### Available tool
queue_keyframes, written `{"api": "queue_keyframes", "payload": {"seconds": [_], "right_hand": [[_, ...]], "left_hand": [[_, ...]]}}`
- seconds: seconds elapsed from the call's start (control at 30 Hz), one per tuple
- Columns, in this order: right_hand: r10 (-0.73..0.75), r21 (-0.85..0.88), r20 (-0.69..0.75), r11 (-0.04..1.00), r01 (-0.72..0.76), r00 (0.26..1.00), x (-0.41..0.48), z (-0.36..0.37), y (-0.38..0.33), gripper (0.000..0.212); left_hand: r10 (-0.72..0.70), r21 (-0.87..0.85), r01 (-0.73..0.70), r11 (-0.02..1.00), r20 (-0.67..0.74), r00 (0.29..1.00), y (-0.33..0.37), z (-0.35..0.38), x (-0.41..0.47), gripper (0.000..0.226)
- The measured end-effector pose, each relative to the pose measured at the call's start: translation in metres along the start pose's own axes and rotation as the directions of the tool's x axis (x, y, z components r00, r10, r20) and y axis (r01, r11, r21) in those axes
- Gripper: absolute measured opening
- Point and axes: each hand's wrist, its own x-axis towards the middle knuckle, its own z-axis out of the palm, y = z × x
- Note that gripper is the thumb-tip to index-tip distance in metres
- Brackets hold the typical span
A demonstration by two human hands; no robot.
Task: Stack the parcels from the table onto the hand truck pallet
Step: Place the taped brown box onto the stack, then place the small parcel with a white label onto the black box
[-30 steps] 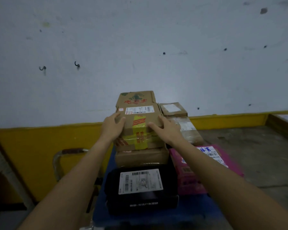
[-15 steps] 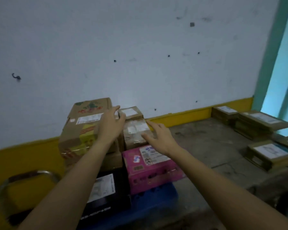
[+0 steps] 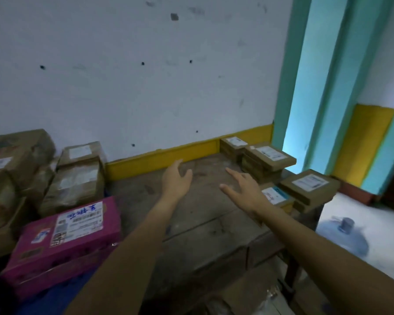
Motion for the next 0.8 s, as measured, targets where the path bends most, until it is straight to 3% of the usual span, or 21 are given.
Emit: {"api": "queue_keyframes", "payload": {"seconds": [0.2, 0.57, 0.67, 0.8], "right_hand": [[0.112, 0.009, 0.042, 0.994, -0.112, 0.993, 0.026, -0.022, 0.071, 0.064], [0.351, -0.119, 0.060, 0.932, -0.343, 0.934, 0.066, -0.023, 0.188, 0.063], [0.360, -0.174, 0.080, 0.923, -0.342, 0.930, 0.078, -0.024, 0.213, 0.065], [0.329, -0.185, 0.214, 0.938, -0.293, 0.920, 0.098, -0.028, 0.251, 0.069]], "left_hand": [[-0.081, 0.024, 0.079, 0.997, 0.129, 0.988, 0.018, 0.081, 0.030, 0.052], [-0.190, 0.018, 0.193, 0.981, 0.298, 0.936, -0.013, 0.223, 0.066, 0.051], [-0.175, -0.036, 0.199, 0.979, 0.343, 0.923, -0.014, 0.250, 0.068, 0.046], [-0.249, -0.019, 0.286, 0.958, 0.441, 0.862, -0.014, 0.286, 0.074, 0.061]]}}
